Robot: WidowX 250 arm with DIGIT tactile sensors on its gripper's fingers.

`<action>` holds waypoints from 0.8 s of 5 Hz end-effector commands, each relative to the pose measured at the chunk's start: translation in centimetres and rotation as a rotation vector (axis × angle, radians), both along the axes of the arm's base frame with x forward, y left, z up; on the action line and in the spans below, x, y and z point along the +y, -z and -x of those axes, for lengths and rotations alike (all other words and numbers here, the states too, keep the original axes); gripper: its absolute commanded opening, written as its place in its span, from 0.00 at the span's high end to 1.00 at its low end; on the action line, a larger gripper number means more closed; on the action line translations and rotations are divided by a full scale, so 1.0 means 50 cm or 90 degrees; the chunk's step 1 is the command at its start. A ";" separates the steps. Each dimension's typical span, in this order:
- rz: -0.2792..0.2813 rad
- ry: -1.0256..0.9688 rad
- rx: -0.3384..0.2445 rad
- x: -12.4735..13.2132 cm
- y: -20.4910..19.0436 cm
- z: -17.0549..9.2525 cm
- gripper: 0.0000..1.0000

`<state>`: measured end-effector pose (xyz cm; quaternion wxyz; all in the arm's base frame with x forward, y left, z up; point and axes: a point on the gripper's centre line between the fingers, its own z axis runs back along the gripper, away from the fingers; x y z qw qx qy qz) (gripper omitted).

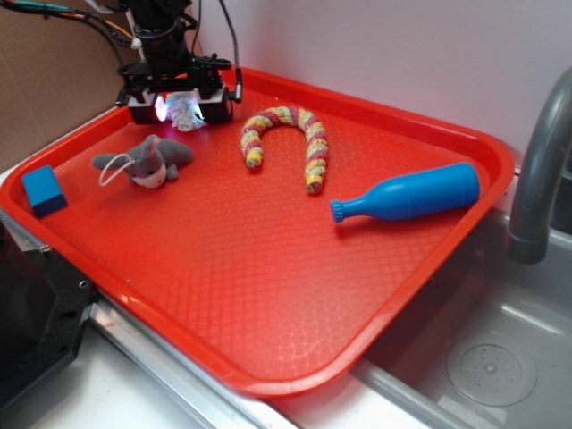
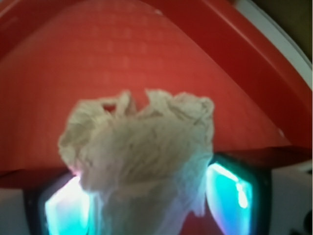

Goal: Grab the white paper.

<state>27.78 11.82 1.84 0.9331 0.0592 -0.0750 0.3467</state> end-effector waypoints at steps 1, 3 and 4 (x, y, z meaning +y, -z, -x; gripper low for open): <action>0.049 0.182 0.029 -0.015 -0.037 0.008 1.00; 0.047 0.346 0.001 -0.096 -0.235 0.122 1.00; 0.063 0.410 -0.005 -0.147 -0.335 0.159 1.00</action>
